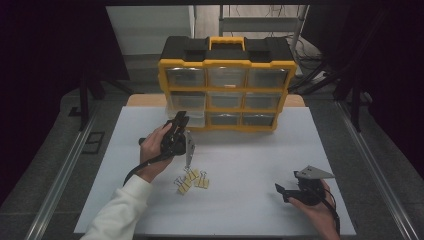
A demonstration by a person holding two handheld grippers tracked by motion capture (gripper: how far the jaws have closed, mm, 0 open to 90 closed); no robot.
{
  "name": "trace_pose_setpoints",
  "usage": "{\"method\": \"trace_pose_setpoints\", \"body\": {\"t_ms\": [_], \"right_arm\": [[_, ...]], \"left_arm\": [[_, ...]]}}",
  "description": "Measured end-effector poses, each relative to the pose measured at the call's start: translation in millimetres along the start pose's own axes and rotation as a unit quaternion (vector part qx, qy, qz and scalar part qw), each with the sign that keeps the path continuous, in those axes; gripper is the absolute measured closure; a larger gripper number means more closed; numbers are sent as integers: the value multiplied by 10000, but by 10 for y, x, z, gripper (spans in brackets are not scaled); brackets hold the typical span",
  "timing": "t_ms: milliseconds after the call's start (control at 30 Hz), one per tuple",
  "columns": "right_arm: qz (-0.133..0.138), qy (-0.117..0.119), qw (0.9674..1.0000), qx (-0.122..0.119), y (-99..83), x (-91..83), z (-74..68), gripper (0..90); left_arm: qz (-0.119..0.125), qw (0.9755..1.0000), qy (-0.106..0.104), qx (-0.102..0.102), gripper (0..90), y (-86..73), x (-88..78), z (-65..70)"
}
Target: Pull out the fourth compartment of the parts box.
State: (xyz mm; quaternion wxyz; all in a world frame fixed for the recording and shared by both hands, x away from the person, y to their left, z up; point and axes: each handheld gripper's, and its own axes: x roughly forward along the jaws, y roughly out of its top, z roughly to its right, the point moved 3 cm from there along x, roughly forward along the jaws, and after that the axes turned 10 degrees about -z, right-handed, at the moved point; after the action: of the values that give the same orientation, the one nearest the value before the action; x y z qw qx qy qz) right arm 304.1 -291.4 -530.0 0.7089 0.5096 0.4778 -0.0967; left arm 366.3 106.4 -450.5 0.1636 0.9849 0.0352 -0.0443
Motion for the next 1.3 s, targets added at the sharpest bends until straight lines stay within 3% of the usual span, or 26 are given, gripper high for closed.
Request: {"method": "trace_pose_setpoints", "body": {"t_ms": [767, 900, 1033, 1200, 1300], "right_arm": [[-4, -11, 10000, -23, 0, 2, 0, 150], [-3, -10, 10000, -23, 0, 2, -1, 150], [-2, 0, 10000, -14, 0, 0, -1, 149], [-4, -5, 10000, -26, -1, 0, -1, 150], [-4, -11, 10000, -30, 0, 2, 0, 150]], "left_arm": [[32, 10000, -75, 21, 696, -6, -30, 16], [53, 9998, -165, -10, 662, -11, -31, 15], [135, 9992, -338, -179, 533, -15, -36, 12], [208, 9952, -760, -576, 353, -12, -81, -24], [171, 9883, -1188, -940, 261, -11, -128, -32]]}}
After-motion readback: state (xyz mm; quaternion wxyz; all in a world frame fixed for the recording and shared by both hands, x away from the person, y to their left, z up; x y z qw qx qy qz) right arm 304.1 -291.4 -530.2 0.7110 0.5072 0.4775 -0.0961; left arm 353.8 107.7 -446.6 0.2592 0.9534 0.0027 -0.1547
